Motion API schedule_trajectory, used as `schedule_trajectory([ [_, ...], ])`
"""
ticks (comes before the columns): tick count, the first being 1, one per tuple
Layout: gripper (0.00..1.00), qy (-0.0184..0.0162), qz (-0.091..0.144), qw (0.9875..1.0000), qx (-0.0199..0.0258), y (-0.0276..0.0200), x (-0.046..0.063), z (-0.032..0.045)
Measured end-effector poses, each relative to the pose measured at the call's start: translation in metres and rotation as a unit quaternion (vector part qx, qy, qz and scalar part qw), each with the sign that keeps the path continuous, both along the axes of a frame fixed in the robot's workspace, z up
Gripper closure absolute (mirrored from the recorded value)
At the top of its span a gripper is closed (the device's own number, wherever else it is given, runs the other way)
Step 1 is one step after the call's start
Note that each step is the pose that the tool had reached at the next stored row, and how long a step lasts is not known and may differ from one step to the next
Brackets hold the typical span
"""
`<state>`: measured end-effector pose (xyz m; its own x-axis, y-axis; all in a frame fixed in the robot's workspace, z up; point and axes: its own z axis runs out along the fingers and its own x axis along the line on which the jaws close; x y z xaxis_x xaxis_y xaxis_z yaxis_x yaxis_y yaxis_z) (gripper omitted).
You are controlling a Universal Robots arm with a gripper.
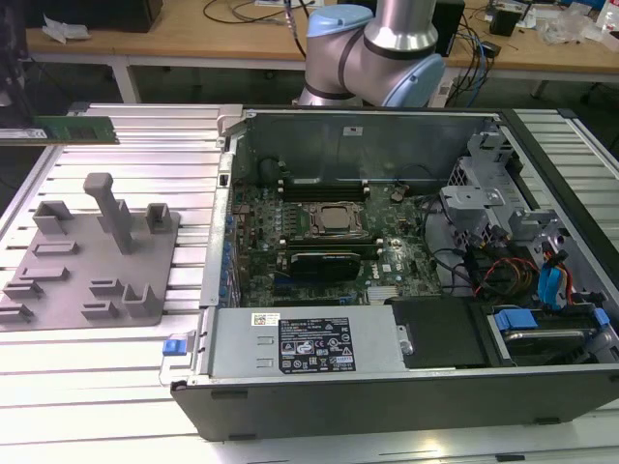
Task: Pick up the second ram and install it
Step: 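Pick up the second ram and move it above second insertion slot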
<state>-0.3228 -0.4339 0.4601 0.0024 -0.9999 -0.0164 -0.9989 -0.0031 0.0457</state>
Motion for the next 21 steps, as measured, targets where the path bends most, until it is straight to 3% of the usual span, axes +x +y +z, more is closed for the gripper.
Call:
schedule_trajectory([
  [8,0.91,0.0000,0.000,1.0000,0.0000,0.0000,0.032,0.0000],
  [13,0.91,0.0002,0.000,1.0000,0.0000,0.0000,0.058,-0.0026],
  [18,0.91,0.0002,0.000,1.0000,0.0000,0.0000,0.068,-0.0035],
  [21,0.91,0.0002,0.000,1.0000,0.0000,0.0000,0.081,-0.0043],
])
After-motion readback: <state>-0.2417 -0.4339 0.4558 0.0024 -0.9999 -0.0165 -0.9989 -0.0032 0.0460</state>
